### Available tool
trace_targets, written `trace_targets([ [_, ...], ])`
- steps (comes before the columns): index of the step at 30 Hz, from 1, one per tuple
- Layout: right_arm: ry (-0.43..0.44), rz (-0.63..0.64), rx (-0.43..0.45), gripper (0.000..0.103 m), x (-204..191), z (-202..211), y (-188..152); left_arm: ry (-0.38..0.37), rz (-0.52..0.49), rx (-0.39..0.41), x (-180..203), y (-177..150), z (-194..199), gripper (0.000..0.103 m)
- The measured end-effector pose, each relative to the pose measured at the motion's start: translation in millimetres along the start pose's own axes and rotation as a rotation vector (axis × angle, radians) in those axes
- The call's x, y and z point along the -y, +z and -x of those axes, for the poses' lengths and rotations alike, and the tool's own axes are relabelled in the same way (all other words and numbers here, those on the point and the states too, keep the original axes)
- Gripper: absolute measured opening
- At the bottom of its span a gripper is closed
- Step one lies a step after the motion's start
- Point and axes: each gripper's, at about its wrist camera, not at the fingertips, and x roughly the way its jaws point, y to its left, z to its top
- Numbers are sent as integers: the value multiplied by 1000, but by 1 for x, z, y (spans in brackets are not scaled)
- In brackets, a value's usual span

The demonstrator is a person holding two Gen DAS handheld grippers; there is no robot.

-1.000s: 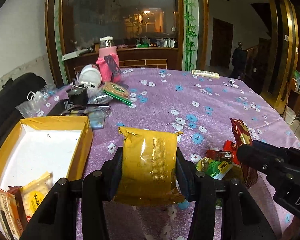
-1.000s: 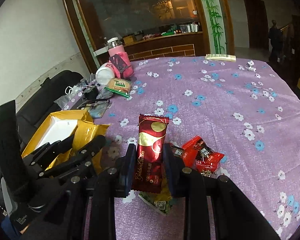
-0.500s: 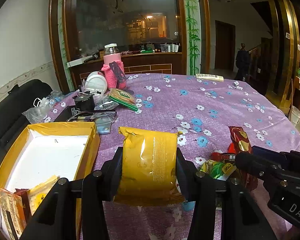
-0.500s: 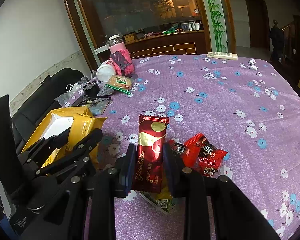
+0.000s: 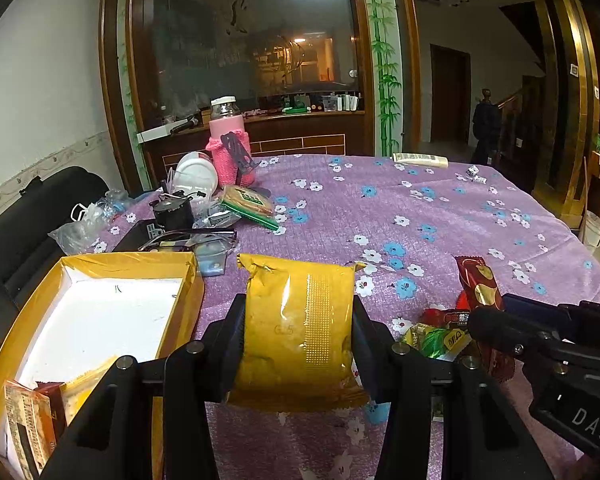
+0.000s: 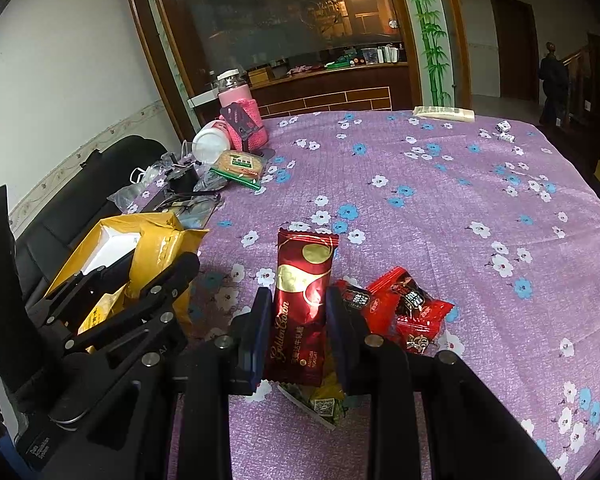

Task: Organize snacks
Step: 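Lift the yellow pack with the left gripper while the right lifts the red chocolate bar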

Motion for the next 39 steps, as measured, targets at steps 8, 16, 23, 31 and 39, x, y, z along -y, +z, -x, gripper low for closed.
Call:
trace_targets([
  [8,-5,5,4,26,2,1,0,4,-1,5,0,0,1,51],
  [16,-7,6,5,26,2,2,0,7,-1,14,0,1,4,51],
  [23,-12,10,7,26,2,2,1,9,-1,20,0,1,5,51],
  [31,-21,12,24,26,6,6,2,12,2,32,-1,2,7,51],
  [39,-29,26,35,26,3,6,4,18,8,53,-3,3,11,51],
])
